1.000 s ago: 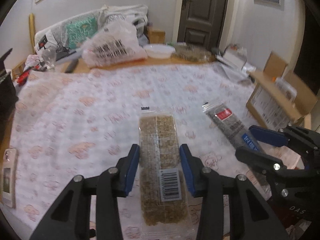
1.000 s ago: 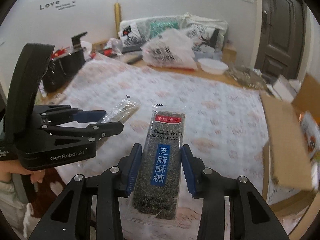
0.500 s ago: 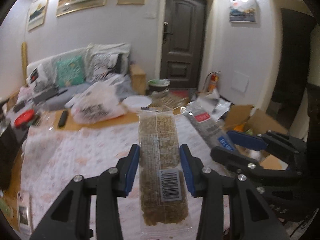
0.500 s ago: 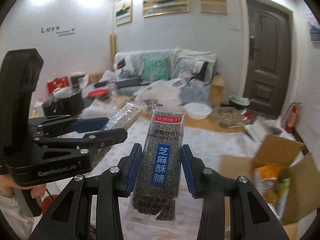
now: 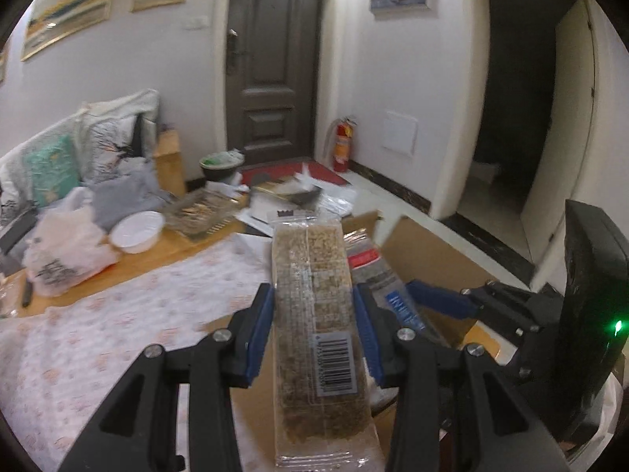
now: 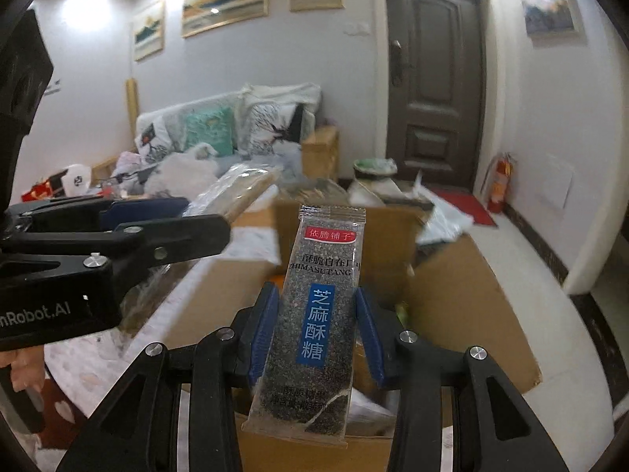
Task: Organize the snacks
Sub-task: 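Lift and carry both sesame candy packs with both tools over the box, then open both tools to drop the sesame candy packs into the box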
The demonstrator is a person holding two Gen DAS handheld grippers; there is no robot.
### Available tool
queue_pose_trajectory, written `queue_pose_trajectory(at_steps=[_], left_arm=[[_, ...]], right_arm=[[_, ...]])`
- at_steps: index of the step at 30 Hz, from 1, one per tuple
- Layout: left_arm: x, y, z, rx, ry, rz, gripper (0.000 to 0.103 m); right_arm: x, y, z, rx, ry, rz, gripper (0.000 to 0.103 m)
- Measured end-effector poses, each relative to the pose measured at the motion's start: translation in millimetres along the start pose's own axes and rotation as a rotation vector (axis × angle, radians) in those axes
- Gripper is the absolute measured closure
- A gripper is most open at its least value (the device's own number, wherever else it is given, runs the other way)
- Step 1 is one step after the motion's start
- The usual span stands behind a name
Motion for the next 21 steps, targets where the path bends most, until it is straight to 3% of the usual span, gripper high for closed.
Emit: queue_pose_trajectory(at_steps=[6,11,21], left_arm=[[-36.7,-6.6,-48.5,0.076,0.035,-0.004,0.065],[-41.4,-4.1,-76.7,0.137,0.04,0.005,0.065],[-28.4,5.9,-77.6,0.162,0.032,0.004,0.058]], right_arm=[[-27.4,13.4,-20.5,0.054,-0.019,0.008,0.068],[-39.6,19.9,-32.3,0.073,-0.022,-0.002,0.067],[-29.7,25.6,-31.5,0.075,0.003,0.029,0.062]])
Point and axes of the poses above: each gripper's, at about its wrist camera, not at the fingertips, and z roughly against the way its jaws point, x to its left, y to its underside, the point moved 3 cm from there along -z, roughly the way its jaws point, and after that the axes turned 5 degrees about -y, right-handed, at the moved point
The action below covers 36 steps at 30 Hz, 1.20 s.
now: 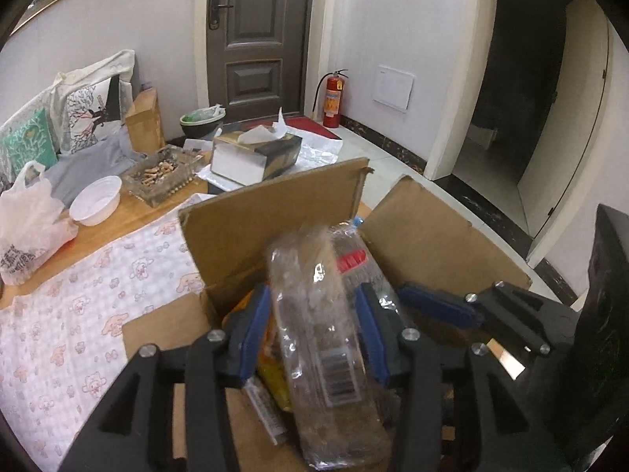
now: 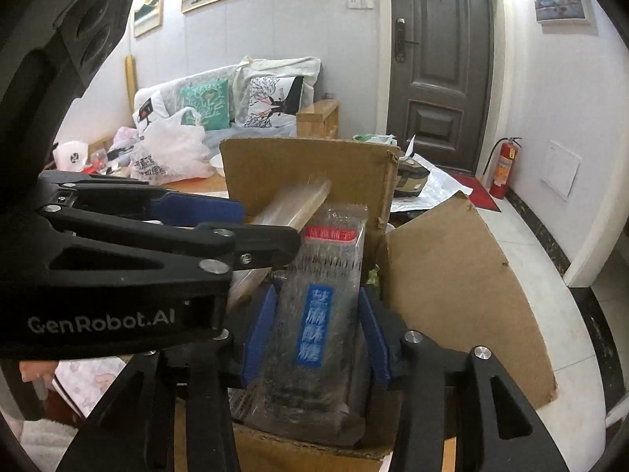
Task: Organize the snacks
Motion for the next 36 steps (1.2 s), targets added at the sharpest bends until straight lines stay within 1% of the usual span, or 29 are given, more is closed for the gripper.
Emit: queue_pose_trajectory(at_steps=[1,2,4,6,8,12,14,15,17,18,20,22,25,28,31,32,36], left_arm=[[2.9,0.4,2.2,-0.005,0.005,0.014,0.052],[5.3,0.4,4.5,-0.012,0.005,0.022,0.05],[8.5,-0.1,9.0,-0.019,0.002,0.028,0.05],[12.0,0.5,16.6,-0.031,0.003,0.031,0.047],[15.4,1.0,27.1,-0.058,0.0,0.037,0.036],[22.6,3.2,52.6,-0.112,-0.017,0.049,0.026],[29.3,7.1,72.0,-0.158,-0.035,0.061,0.019],[31.3,8.4,78.5,-0.173,-0.043,0.064,0.019],[37.9,13.6,99.6,-0.217,-0.067,0.071,0.018],[40.9,15.9,109.4,-0.239,-0.078,0.073,0.017],[47.8,23.9,132.1,-0.296,-0.106,0.078,0.006],[55.1,32.9,152.3,-0.35,-0.129,0.087,0.003],[68.0,52.3,180.0,-0.406,-0.13,0.095,0.002],[78.2,70.7,195.5,-0.437,-0.124,0.111,0.001],[89.7,91.9,205.1,-0.437,-0.177,0.132,0.001],[94.2,99.0,206.3,-0.435,-0.197,0.143,0.001],[106.1,119.0,206.2,-0.417,-0.228,0.177,0.001]], right_arm=[[0.8,0.2,1.9,-0.003,0.001,-0.001,0.059],[1.6,0.1,4.1,-0.008,-0.002,-0.003,0.054],[2.2,-1.6,8.7,-0.018,-0.007,-0.005,0.051],[5.2,-3.2,12.8,-0.022,-0.014,-0.002,0.05],[7.1,-4.3,16.4,-0.029,-0.015,0.0,0.045],[13.4,-9.3,29.7,-0.054,-0.022,-0.004,0.04],[18.5,-12.3,39.7,-0.078,-0.033,-0.001,0.031],[20.3,-13.9,45.0,-0.093,-0.037,0.004,0.029],[26.2,-16.7,55.8,-0.122,-0.044,0.016,0.02],[30.5,-18.7,63.4,-0.145,-0.051,0.025,0.017],[38.2,-20.5,75.7,-0.181,-0.062,0.035,0.006],[48.9,-21.4,91.4,-0.231,-0.072,0.046,0.001],[64.1,-20.4,111.8,-0.293,-0.097,0.056,0.0],[78.3,-17.1,126.7,-0.349,-0.118,0.055,0.0],[89.1,-9.6,136.3,-0.396,-0.123,0.047,0.0],[90.6,-7.3,137.3,-0.402,-0.12,0.04,0.0],[96.1,2.8,137.9,-0.402,-0.106,0.027,0.0]])
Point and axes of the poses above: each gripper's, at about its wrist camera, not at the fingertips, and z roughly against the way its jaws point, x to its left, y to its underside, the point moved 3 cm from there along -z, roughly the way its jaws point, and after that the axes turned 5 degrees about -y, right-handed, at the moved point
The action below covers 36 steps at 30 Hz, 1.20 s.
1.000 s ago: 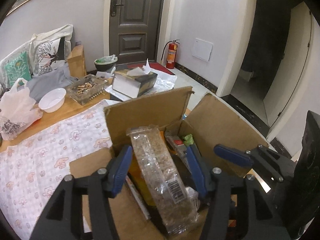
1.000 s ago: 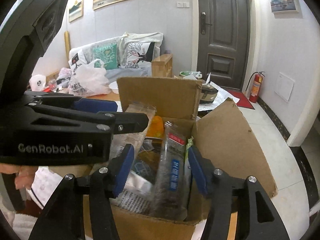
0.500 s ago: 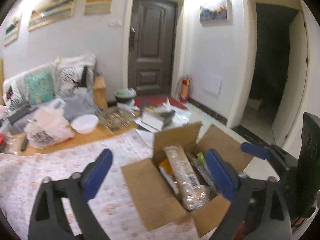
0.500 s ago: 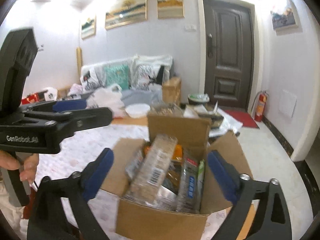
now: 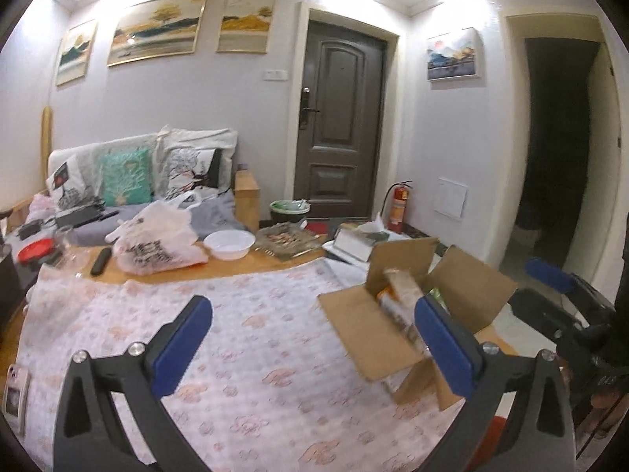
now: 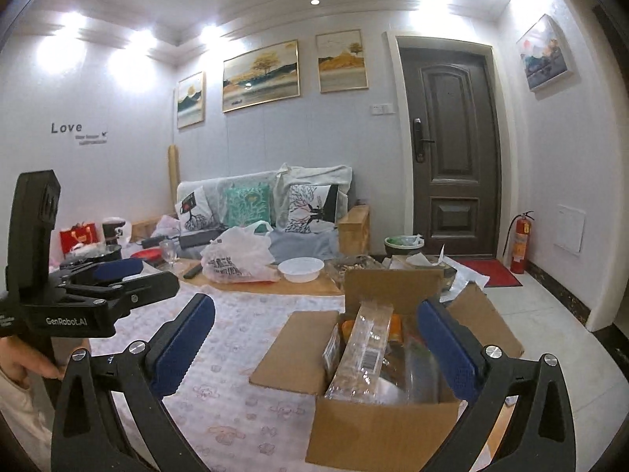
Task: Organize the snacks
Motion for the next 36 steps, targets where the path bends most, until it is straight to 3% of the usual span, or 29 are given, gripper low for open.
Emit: queue_pose_trajectory(at_steps=[36], left_arm=[[-9.6,5.9,9.5,-0.017,-0.001,-0.001,0.001]], right_arm=[[6.8,3.4,6.8,0.023,0.001,0.023,0.0]])
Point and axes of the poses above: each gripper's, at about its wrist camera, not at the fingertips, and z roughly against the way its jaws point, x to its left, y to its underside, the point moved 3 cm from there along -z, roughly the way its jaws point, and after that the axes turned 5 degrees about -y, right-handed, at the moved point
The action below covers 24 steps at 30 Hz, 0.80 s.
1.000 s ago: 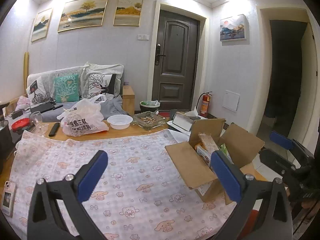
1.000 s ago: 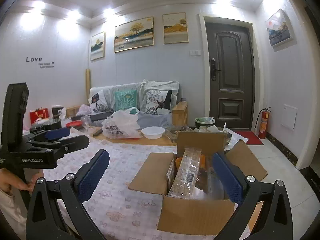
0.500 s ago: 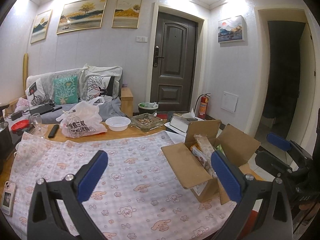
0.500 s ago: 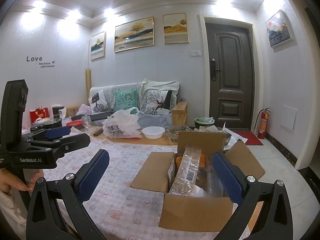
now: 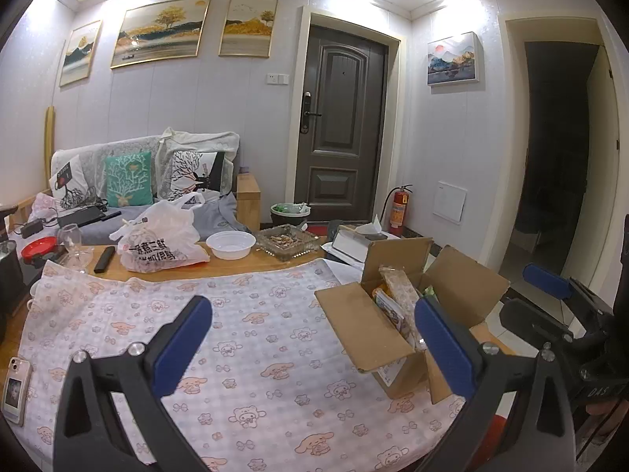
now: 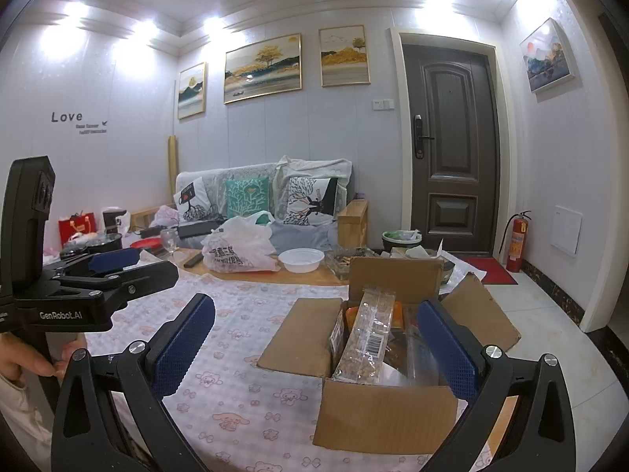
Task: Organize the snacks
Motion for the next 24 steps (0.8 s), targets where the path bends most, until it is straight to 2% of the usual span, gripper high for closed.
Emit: queue_pose_trajectory(at_steps=[24], left_arm=[[-2.7,-2.3,0.8,-0.002,0.003,0.0,0.001]], right_arm=[[4.1,5.0,1.4,0.002,-0.008,0.002,0.0]])
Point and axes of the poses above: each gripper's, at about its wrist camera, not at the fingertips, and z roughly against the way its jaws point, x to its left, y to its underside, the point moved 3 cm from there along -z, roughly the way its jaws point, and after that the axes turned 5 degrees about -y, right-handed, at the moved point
